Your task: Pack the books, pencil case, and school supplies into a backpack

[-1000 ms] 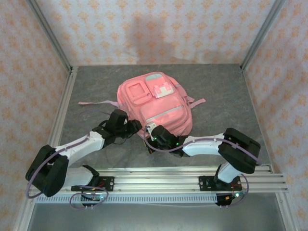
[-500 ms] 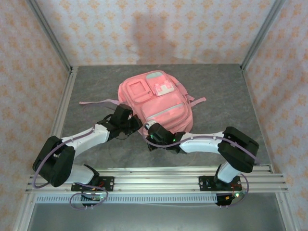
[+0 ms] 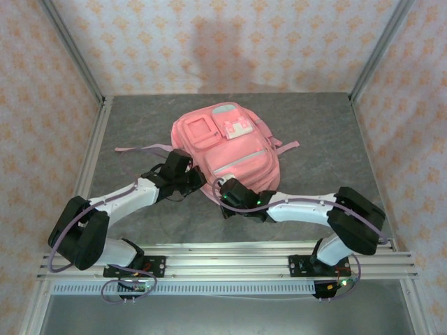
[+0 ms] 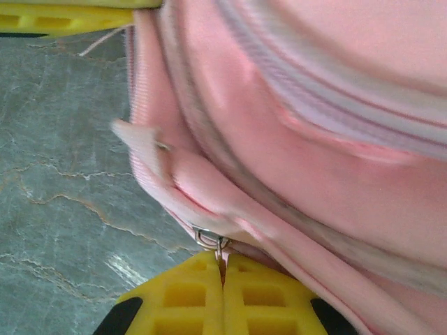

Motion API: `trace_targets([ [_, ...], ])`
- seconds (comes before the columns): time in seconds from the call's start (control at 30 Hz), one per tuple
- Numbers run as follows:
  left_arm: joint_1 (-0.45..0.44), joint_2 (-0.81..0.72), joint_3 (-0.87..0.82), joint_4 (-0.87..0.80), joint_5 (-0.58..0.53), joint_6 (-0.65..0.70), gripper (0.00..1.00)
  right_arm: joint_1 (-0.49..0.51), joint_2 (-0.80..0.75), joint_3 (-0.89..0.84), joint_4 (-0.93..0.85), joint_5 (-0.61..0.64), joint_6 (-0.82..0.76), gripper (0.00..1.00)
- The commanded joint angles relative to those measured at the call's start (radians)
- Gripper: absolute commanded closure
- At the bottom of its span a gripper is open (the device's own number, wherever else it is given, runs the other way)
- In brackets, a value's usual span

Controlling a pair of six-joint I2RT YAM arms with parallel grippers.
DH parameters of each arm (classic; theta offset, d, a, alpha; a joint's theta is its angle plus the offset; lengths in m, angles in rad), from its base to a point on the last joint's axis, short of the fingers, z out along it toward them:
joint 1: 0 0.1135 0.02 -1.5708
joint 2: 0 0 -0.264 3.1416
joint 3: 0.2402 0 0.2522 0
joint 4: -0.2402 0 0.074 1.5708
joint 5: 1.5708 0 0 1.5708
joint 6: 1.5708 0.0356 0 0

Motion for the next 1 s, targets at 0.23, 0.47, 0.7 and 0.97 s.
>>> trace_targets([
  [0.23,0.036,-0.001,0.089,-0.112,-0.068,0.078,1.0,-0.032,-0.077,-0.057,-0.091,0.018,-0.042,1.0],
  [0.47,0.036,-0.133,0.181,-0.364,-0.112,0.152,0.69,-0.035,-0.086,-0.056,-0.001,-0.048,-0.031,1.0],
  [0.7,0.035,-0.351,-0.03,-0.318,-0.06,0.001,0.53,-0.037,-0.036,-0.053,0.104,-0.104,0.032,1.0],
  [0.97,-0.031,-0.459,-0.275,0.071,-0.062,-0.29,0.4,-0.038,0.012,-0.035,0.158,-0.133,0.074,1.0],
])
